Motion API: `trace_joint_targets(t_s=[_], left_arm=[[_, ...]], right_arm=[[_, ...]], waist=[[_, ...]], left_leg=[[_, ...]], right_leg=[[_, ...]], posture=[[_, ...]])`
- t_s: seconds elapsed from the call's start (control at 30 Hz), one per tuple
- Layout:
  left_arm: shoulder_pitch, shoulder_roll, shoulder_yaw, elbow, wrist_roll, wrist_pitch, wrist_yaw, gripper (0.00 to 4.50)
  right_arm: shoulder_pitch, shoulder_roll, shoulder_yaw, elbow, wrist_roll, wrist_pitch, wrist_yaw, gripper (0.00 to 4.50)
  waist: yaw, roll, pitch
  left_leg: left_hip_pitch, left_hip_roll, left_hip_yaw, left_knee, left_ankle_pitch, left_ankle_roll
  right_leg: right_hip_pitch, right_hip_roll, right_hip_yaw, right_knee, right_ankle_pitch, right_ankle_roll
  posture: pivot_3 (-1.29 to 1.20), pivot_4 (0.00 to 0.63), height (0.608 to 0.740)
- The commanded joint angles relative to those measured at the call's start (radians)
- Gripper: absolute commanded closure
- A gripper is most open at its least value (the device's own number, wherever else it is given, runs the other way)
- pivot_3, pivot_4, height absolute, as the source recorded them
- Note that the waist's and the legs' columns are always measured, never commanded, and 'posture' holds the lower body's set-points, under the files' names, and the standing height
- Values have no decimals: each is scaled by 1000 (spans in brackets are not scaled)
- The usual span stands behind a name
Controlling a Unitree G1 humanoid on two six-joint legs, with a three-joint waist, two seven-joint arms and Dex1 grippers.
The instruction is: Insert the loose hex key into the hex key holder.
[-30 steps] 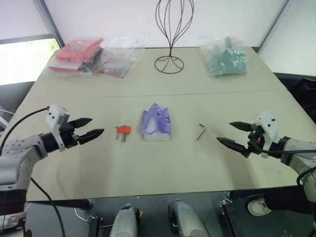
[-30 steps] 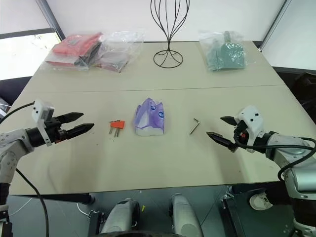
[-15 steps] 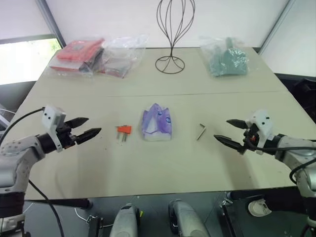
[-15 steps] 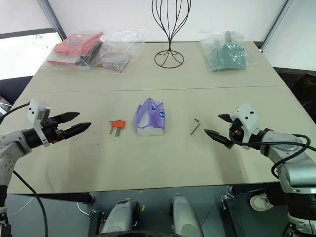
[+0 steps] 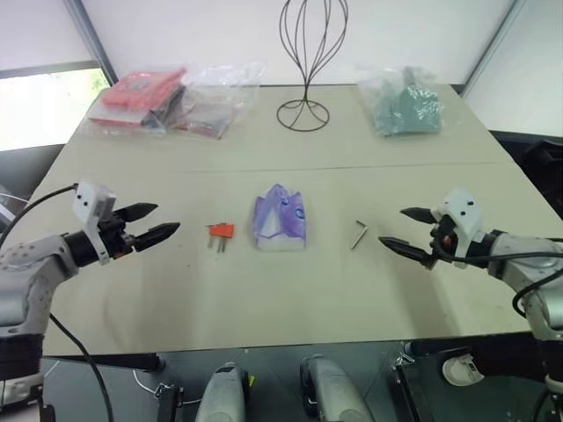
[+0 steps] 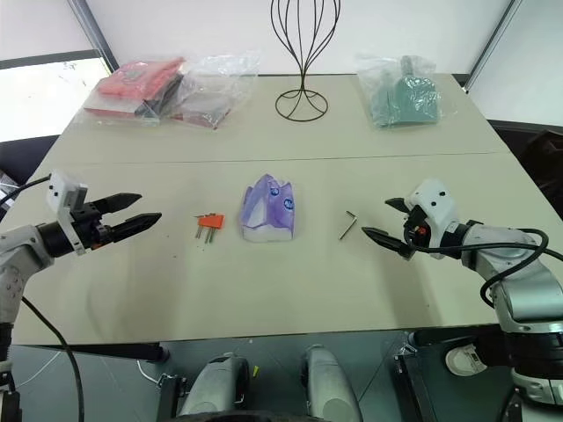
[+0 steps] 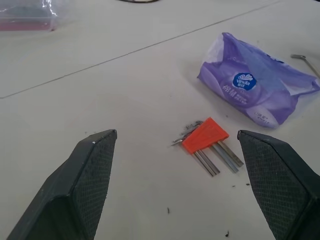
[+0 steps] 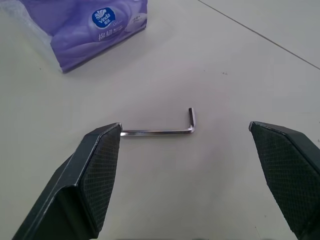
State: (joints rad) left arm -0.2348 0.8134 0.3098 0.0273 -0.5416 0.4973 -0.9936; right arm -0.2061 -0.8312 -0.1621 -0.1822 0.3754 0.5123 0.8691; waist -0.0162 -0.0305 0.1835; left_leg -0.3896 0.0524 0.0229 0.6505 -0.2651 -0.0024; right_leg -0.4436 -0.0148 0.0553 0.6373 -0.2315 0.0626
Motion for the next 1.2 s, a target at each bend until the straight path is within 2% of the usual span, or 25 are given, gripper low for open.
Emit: trace_joint_targets(t_s=[0.03, 0.23, 0.37, 0.47, 0.63, 0.83, 0.93, 1.13, 1.2], left_arm=[[-47, 38, -37, -23, -1, -14, -71, 476], [-109, 87, -118, -41, 23, -21, -175, 476], [-133, 115, -177, -24, 96, -101, -213, 476], [-132, 102, -185, -39, 104, -108, -205, 476], [-110, 80, -183, -61, 103, -107, -182, 476], [-81, 44, -179, -90, 98, -104, -142, 476], [-75, 31, -176, -94, 101, -108, -127, 437], [-72, 21, -176, -92, 104, -117, -108, 437], [-70, 19, -176, -90, 104, -119, -107, 437]], right_arm=[[-47, 23, 54, -103, 1, -14, -1, 251], [-163, 115, 242, -175, -66, -41, -14, 251], [-251, 223, 417, -112, -197, -134, -40, 251], [-278, 281, 493, -39, -276, -205, -58, 251], [-304, 350, 535, 77, -334, -274, -71, 251], [-344, 376, 543, 231, -435, -347, -120, 251], [-348, 379, 552, 265, -468, -380, -125, 1151], [-340, 401, 546, 270, -490, -401, -127, 4368], [-334, 403, 544, 261, -494, -402, -127, 4446]], waist=[[-2, 0, 0], [-6, 0, 0], [-4, 0, 0], [0, 0, 0], [1, 0, 0], [-2, 0, 0], [-2, 0, 0], [-3, 0, 0], [-3, 0, 0]], left_leg=[[0, 0, 0, 0, 0, 0], [0, 0, 0, 0, 0, 0], [0, 1, 0, 0, 0, 0], [0, 0, 0, 0, 0, 0], [-1, 0, 0, 1, 0, 0], [0, 0, 0, 2, 0, 0], [0, 0, 0, 2, 0, 0], [1, 0, 0, 2, 0, 0], [1, 0, 0, 3, 0, 0]], right_leg=[[0, 0, 0, 0, 0, 0], [0, 1, 0, 1, 0, 0], [-1, 1, 0, 1, 0, 0], [-1, 1, 0, 1, 0, 0], [-1, 0, 0, 1, 0, 0], [-1, 0, 0, 4, 0, 0], [-1, 1, 0, 5, 0, 0], [-2, 1, 0, 8, 0, 0], [-2, 1, 0, 9, 0, 0]], posture=[[0, 150, 740], [0, 150, 740], [0, 150, 740], [0, 150, 740], [0, 150, 740], [0, 150, 740], [0, 150, 740], [0, 150, 740], [0, 150, 740]])
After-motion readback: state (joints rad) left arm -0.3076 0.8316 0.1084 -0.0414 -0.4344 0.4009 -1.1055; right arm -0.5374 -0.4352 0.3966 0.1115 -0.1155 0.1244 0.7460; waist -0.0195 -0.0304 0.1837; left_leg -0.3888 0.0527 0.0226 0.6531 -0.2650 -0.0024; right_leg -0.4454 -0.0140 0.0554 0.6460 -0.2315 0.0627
